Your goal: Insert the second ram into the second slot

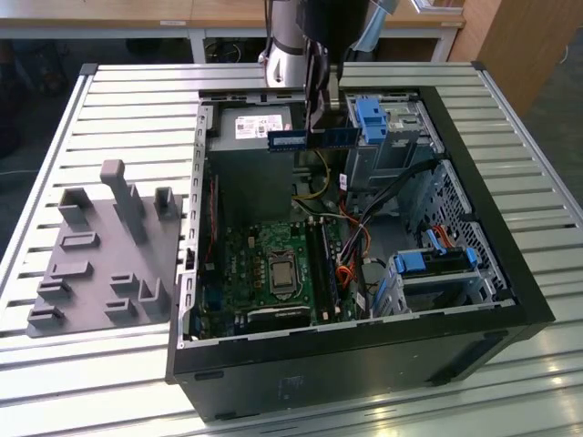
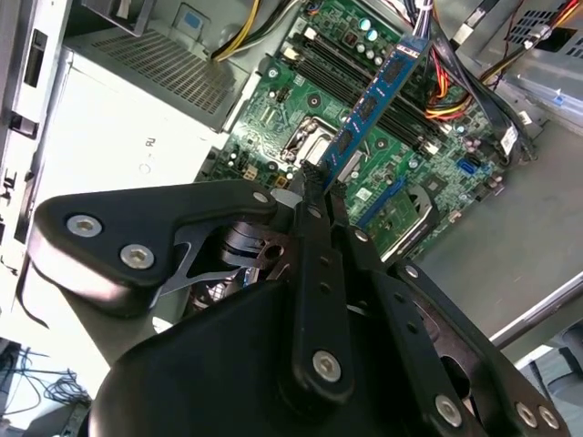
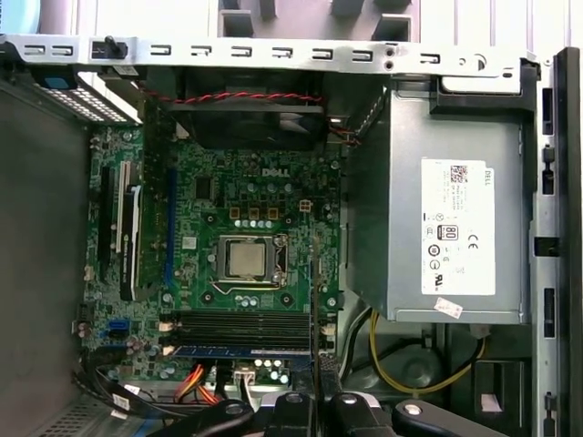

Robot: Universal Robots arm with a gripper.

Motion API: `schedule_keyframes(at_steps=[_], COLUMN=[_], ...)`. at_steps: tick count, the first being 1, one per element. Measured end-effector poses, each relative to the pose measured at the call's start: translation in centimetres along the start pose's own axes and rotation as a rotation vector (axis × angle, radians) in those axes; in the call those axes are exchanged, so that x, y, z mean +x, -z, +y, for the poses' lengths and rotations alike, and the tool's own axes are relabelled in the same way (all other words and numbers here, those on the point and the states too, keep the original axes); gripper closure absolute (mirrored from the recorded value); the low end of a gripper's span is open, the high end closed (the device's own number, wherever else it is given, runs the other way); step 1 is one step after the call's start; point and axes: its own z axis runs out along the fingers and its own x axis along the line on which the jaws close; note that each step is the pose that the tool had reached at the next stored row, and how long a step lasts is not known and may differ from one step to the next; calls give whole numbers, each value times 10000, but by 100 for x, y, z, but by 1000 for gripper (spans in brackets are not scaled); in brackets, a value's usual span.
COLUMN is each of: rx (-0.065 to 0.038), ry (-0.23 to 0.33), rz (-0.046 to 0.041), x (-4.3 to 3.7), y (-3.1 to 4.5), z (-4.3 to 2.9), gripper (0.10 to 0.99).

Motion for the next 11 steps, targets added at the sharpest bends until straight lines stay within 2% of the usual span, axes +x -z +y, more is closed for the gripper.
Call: schedule_keyframes(at_steps=[11], rx=[13], ry=[-836], rz=[-31], x=[0], y=[0], z=[0], gripper=[949])
